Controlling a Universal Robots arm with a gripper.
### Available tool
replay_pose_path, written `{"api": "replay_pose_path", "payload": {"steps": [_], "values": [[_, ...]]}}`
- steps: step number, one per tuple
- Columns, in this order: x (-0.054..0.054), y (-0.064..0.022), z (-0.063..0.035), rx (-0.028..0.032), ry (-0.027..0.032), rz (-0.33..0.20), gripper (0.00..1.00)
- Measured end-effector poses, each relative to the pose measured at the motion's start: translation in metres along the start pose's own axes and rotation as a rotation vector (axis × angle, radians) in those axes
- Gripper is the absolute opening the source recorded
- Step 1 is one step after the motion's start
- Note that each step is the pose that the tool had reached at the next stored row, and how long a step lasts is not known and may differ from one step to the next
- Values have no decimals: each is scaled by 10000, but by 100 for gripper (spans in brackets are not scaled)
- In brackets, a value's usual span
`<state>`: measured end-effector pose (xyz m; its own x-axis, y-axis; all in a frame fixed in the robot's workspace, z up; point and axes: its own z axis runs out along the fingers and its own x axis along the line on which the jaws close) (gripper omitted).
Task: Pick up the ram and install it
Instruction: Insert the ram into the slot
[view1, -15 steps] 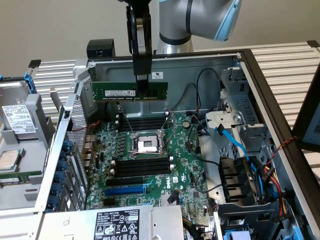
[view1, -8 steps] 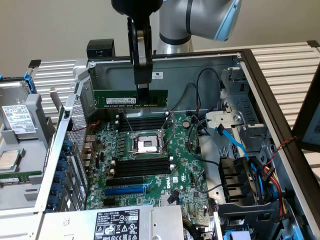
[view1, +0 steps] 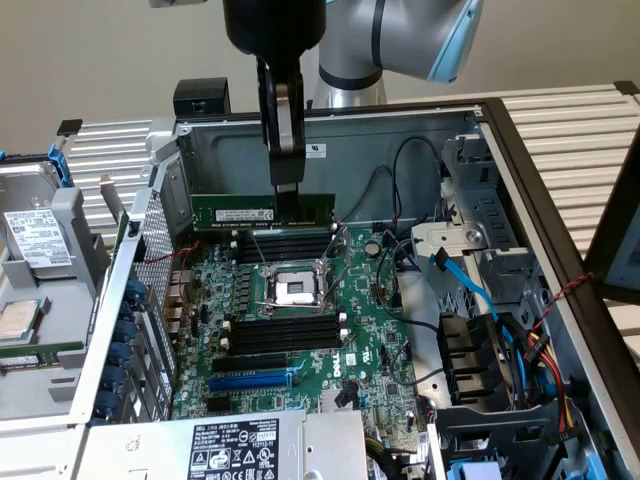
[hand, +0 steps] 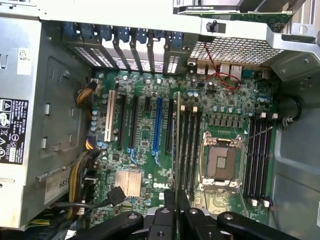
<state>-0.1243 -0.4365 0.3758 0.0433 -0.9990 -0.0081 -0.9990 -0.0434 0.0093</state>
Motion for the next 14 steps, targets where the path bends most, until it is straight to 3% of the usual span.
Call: {"api": "replay_pose_path", "payload": {"steps": [14], "values": [[-92,-42,255,0,1,8,13]]}}
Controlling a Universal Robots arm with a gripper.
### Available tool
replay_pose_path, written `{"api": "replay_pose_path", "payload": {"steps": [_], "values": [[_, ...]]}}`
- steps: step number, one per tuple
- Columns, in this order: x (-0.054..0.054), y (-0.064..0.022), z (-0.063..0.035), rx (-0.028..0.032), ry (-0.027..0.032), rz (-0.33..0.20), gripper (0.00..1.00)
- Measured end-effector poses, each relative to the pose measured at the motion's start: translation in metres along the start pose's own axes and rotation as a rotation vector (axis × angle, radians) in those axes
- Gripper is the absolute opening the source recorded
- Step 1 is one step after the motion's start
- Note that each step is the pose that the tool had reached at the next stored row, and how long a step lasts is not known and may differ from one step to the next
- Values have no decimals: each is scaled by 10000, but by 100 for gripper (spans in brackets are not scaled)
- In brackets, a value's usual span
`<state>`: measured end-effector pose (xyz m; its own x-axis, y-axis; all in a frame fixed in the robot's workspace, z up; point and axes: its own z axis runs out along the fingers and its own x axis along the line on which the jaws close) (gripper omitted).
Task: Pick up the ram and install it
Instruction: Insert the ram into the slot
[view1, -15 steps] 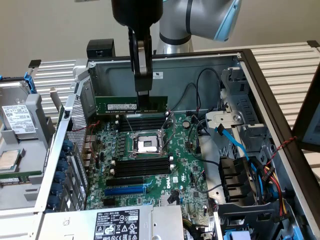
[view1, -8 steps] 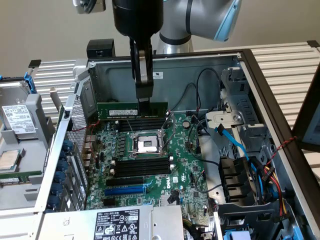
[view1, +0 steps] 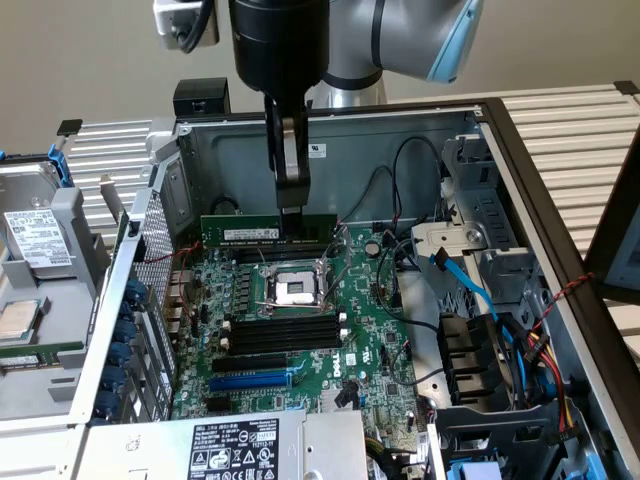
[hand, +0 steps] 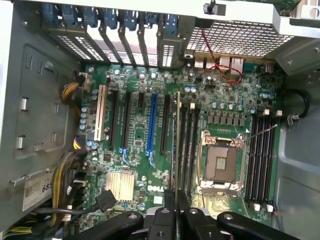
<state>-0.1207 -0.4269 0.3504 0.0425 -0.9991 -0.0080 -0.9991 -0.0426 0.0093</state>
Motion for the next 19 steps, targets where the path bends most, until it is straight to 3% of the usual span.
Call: {"api": "replay_pose_path", "payload": {"steps": [10,19], "values": [[-85,-19,176,9,0,40,13],[-136,-23,300,77,0,185,13]]}}
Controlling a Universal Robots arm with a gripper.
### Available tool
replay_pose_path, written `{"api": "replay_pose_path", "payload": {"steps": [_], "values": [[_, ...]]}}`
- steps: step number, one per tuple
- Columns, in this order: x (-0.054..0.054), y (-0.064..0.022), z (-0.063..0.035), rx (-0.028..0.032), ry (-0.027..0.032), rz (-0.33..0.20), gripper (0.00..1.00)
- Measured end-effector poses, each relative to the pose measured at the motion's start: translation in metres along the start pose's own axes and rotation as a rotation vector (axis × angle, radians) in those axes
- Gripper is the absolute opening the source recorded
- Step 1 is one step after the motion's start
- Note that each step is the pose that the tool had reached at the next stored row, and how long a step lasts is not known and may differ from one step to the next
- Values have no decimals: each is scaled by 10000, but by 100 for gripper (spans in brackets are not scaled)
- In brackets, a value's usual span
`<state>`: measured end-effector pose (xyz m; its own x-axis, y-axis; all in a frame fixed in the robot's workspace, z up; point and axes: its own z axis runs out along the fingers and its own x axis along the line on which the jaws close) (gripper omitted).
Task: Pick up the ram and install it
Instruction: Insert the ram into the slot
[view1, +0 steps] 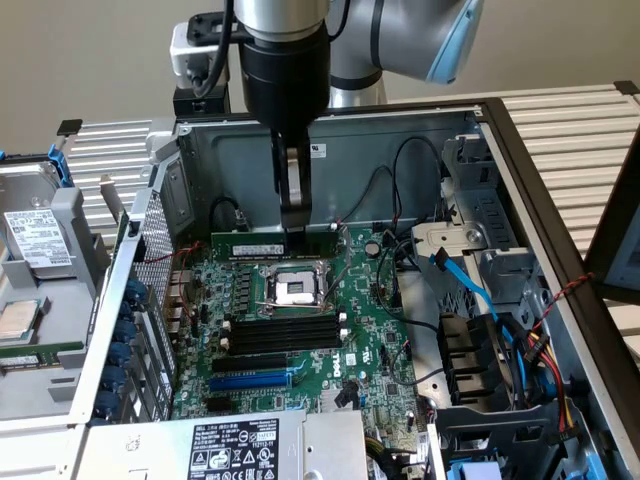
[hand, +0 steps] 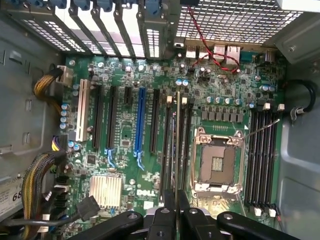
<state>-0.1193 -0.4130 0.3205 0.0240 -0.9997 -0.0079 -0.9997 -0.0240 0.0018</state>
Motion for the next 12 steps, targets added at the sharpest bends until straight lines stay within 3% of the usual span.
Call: {"api": "replay_pose_path", "payload": {"steps": [12], "values": [[-38,16,185,73,4,273,13]]}}
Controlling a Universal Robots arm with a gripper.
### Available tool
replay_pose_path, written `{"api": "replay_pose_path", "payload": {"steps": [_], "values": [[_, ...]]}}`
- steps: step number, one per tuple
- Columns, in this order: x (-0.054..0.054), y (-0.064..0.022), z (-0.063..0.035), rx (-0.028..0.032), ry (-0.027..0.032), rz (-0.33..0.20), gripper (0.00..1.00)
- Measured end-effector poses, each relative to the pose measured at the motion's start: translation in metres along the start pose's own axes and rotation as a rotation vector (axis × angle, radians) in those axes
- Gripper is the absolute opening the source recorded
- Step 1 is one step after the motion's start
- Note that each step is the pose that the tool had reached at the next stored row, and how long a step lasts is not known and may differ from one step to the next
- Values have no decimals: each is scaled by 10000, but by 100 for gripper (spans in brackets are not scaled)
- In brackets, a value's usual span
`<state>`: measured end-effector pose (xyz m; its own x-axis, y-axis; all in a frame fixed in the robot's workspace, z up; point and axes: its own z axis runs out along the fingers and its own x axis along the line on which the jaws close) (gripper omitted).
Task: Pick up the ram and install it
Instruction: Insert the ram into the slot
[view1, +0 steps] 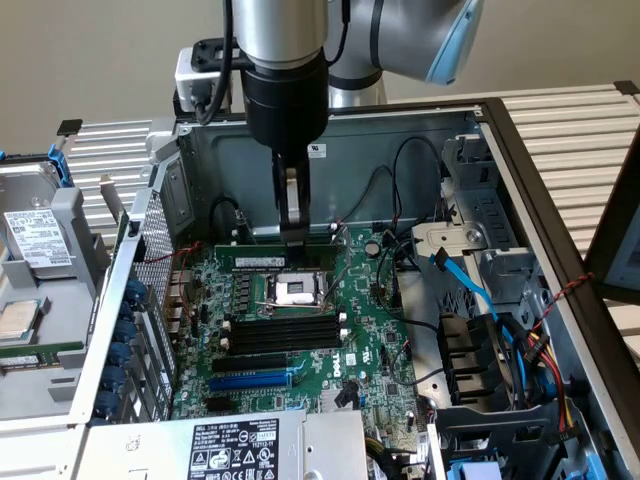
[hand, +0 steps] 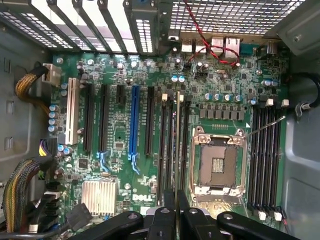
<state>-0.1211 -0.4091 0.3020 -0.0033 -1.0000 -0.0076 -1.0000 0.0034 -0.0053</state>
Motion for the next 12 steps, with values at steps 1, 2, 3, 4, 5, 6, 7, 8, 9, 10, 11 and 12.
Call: {"api": "replay_pose_path", "payload": {"steps": [1,2,3,4,5,6,7,8,9,10,11,12], "values": [[0,3,14,11,-1,50,13],[0,5,28,24,0,109,13],[0,7,41,39,0,162,13],[0,9,55,56,0,213,13],[0,11,66,72,1,258,13],[1,12,78,91,3,305,13],[1,14,90,112,4,354,13],[1,15,101,132,7,401,13],[1,16,112,154,11,444,13],[1,17,123,179,14,479,13],[1,18,134,201,18,501,13],[1,19,146,222,22,517,13]]}}
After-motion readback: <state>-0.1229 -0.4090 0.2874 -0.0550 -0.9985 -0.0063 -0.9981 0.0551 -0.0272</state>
